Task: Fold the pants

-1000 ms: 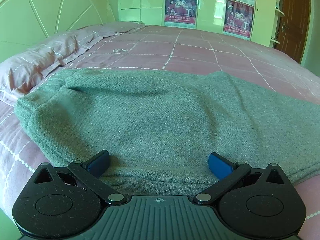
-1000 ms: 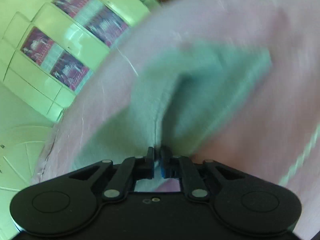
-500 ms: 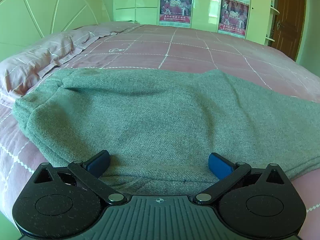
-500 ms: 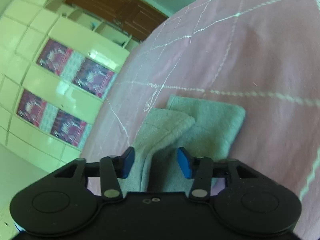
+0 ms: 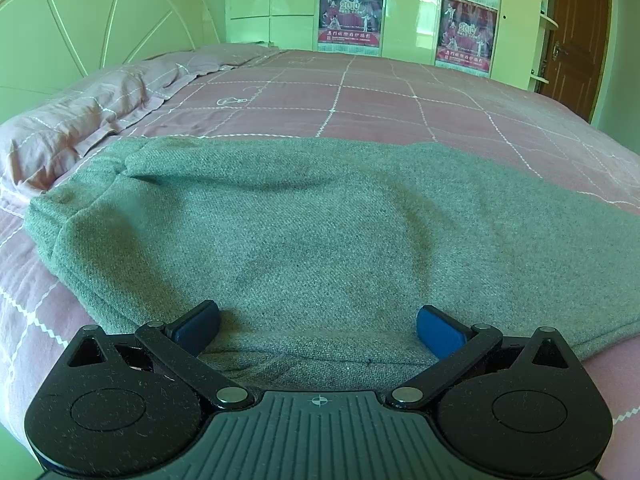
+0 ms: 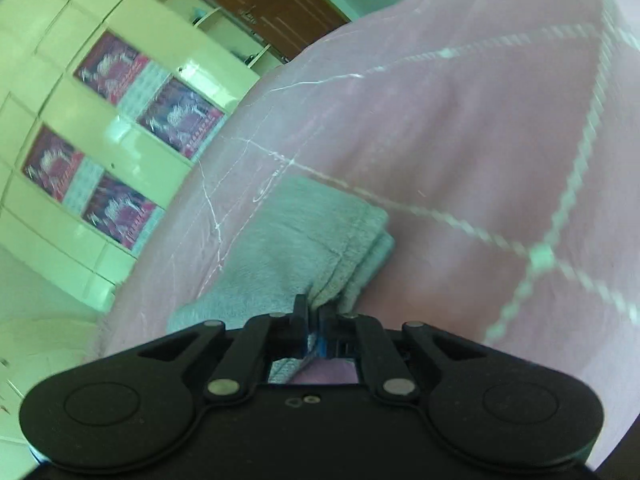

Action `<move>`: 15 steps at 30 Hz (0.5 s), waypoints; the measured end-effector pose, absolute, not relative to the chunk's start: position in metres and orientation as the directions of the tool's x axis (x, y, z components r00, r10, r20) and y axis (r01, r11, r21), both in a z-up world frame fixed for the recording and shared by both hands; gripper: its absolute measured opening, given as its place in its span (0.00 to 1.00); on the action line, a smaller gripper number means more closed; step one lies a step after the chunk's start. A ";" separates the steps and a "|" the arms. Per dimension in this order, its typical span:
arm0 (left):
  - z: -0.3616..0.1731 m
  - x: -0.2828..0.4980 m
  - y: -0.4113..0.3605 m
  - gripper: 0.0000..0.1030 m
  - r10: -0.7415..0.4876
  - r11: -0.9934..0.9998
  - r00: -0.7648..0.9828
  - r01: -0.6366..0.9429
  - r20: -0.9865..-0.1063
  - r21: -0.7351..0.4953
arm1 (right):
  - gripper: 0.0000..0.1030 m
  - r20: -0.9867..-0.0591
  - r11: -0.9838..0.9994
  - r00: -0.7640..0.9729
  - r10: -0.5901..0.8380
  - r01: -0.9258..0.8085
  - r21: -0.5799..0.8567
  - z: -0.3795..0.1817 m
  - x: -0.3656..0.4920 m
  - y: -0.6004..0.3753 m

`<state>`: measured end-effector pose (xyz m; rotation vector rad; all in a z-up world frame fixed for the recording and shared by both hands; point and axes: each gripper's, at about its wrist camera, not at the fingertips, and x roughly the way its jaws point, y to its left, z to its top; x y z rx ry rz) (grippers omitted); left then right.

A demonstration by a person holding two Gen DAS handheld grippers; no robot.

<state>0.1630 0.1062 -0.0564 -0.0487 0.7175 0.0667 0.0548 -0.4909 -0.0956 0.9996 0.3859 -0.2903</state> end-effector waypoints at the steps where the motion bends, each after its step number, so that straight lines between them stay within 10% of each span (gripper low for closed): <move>1: -0.057 0.163 0.106 1.00 0.044 0.997 0.752 -0.077 -0.658 -0.021 | 0.04 -0.438 0.498 0.897 -0.064 0.409 0.765 -0.094 0.055 -0.491; 4: -0.057 0.163 0.106 1.00 0.048 0.997 0.752 -0.079 -0.658 -0.017 | 0.20 -0.424 0.487 0.900 -0.102 0.417 0.767 -0.084 0.065 -0.499; 7: -0.057 0.163 0.106 1.00 0.048 0.997 0.753 -0.079 -0.657 -0.018 | 0.01 -0.421 0.550 0.900 -0.113 0.410 0.728 -0.058 0.084 -0.497; 15: -0.057 0.162 0.107 1.00 0.048 0.997 0.754 -0.079 -0.655 -0.018 | 0.00 -0.058 0.757 0.996 -0.066 0.087 0.647 0.051 0.089 -0.478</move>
